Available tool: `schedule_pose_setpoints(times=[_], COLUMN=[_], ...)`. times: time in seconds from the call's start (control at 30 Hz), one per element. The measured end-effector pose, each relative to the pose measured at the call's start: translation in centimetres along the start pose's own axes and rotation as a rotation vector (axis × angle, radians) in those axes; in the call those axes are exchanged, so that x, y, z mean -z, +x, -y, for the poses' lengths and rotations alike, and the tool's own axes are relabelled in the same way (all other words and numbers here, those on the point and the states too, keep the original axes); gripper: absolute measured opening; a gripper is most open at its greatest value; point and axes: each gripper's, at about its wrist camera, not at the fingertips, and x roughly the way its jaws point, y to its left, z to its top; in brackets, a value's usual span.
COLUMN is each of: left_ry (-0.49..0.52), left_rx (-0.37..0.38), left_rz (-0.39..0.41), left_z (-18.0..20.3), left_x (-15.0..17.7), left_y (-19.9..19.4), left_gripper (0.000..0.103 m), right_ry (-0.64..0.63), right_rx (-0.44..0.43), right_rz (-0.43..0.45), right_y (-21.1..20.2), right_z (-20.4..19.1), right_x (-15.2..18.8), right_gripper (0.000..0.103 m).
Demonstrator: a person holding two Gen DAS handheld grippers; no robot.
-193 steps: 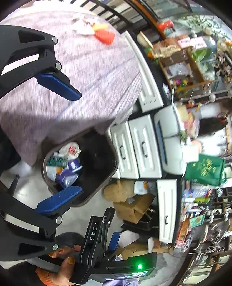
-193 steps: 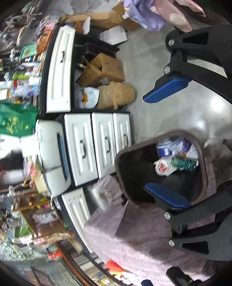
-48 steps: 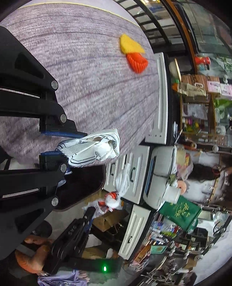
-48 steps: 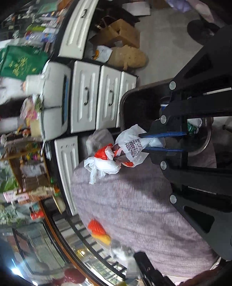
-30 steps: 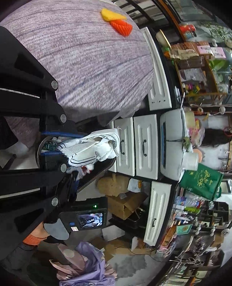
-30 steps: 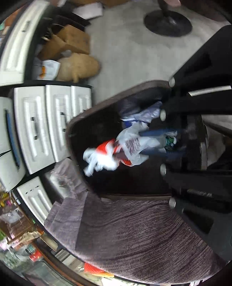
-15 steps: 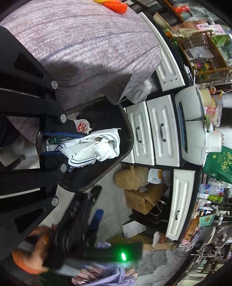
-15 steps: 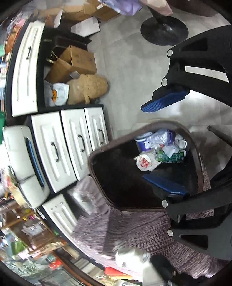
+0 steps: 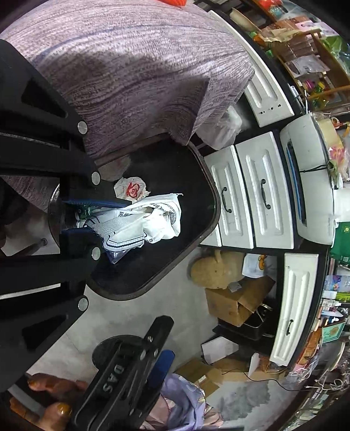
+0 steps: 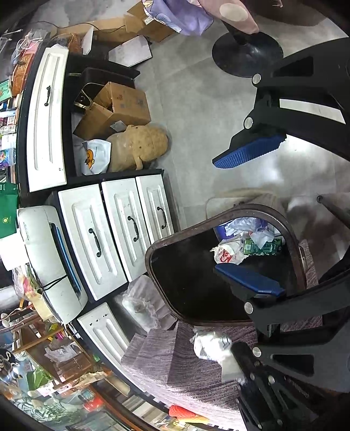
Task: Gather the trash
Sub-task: 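Open the right gripper over the bin while the left gripper releases its bag, then move both grippers back over the table toward the foam nets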
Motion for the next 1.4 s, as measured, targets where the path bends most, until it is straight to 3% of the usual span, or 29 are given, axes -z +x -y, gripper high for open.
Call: schedule_pose_setpoints(times=[0.1, 0.23, 0.37, 0.53, 0.83, 0.9, 0.97, 1.4], left_ry=[0.011, 0.040, 0.053, 0.064, 0.062, 0.062, 0.062, -0.043], left_rx=[0.012, -0.002, -0.009, -0.022, -0.005, -0.020, -0.042, -0.203], left_rz=[-0.019, -0.011, 0.013, 0.032, 0.161, 0.193, 0.225, 0.327], left_z=[0.2, 0.6, 0.8, 1.1, 1.0, 0.7, 0.1, -6.9], left_x=[-0.1, -0.3, -0.2, 0.0, 0.9, 1.2, 1.7, 4.2], left_y=[0.7, 1.2, 0.9, -0.4, -6.3, -7.5, -8.8, -15.3], left_gripper=[0.017, 0.060, 0.082, 0.086, 0.093, 0.095, 0.097, 0.098], right_ry=[-0.013, -0.019, -0.028, -0.022, -0.070, -0.078, -0.083, -0.275], right_rx=[0.011, 0.022, 0.031, 0.045, 0.032, 0.028, 0.006, -0.132], right_rz=[-0.001, -0.011, -0.009, 0.001, 0.023, 0.032, 0.041, 0.104], right_y=[0.0, 0.1, 0.0, -0.3, -1.2, -1.5, -1.9, -5.2], right_z=[0.0, -0.1, -0.1, 0.4, -1.3, -2.0, -2.7, -13.0], right_x=[0.0, 0.1, 0.1, -0.1, -0.3, -0.4, -0.5, -1.2], right_gripper=[0.073, 0.073, 0.073, 0.073, 0.073, 0.083, 0.084, 0.087])
